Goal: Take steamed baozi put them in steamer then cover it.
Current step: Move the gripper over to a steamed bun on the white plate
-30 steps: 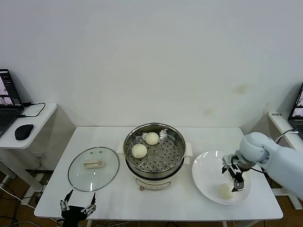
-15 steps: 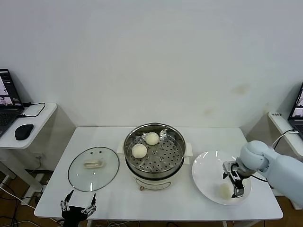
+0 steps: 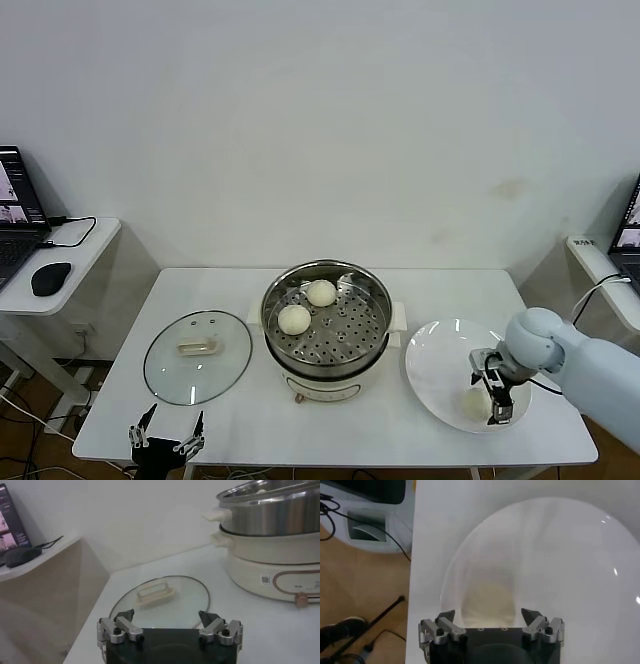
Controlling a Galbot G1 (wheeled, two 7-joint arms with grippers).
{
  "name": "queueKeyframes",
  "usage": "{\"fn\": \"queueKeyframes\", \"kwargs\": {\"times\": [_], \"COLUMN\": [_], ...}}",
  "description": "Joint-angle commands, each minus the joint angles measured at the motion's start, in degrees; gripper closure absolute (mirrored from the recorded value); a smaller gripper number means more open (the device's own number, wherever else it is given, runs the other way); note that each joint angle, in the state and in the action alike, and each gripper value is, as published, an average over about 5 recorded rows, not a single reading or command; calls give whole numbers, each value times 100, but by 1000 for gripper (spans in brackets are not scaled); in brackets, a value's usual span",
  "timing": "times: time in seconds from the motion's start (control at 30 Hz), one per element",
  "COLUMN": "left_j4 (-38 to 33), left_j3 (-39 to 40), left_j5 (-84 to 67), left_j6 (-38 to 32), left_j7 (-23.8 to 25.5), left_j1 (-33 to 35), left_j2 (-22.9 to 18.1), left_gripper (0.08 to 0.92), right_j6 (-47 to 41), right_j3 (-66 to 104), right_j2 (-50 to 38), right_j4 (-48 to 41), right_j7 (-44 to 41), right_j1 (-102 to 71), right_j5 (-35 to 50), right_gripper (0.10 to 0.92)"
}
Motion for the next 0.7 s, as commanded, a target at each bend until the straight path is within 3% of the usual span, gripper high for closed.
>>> {"fn": "queueKeyframes", "kwargs": {"times": [0.03,0.47,0.7], "left_j4": [7,3,16], "left_j3": [14,18,51], "left_j5": [7,7,11], "left_j6": [1,7,9], "left_j7": [1,8,6], "left_j1": [-7,-21,-39], "left_j2": [1,-4,-11], "left_gripper": [177,177,177], "right_j6": [-27,-33,-61], "right_j3": [42,4,11], "right_j2": [10,110,78], "right_j4": [-73,-206,-179], "right_j7": [36,59,13], "right_j1": [-68,-15,9], "right_j5": [-13,25,83], "right_gripper": [203,207,306]}}
